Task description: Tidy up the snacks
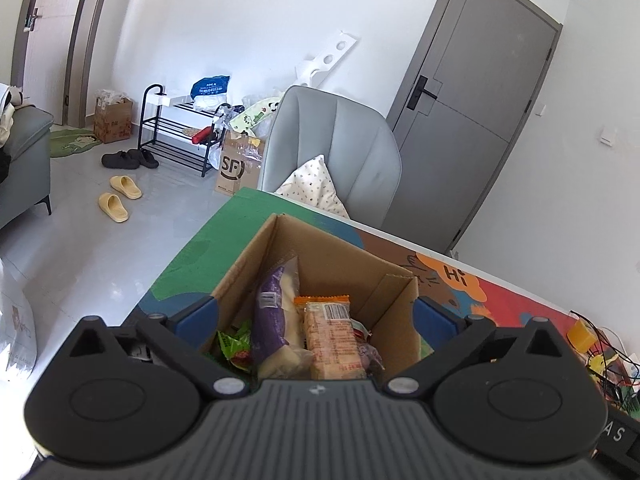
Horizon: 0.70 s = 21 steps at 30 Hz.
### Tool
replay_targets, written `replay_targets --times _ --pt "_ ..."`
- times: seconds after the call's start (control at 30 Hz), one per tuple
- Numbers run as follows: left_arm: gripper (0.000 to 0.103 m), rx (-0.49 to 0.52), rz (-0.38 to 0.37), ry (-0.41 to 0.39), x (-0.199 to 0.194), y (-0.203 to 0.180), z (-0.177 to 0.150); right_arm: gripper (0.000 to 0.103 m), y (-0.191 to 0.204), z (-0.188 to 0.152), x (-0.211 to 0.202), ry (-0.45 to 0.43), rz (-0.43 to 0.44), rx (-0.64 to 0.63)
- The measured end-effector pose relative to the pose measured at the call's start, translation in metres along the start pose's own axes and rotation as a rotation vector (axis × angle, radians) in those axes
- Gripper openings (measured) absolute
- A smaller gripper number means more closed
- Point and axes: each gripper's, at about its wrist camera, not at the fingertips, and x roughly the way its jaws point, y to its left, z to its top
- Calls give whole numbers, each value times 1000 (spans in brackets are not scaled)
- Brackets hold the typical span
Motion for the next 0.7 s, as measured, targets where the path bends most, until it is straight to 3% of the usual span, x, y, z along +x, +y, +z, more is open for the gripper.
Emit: replay_targets --times 0.7 --pt "102 148 -83 19 -18 -58 -23 90 -73 -2 -65 -74 -118 73"
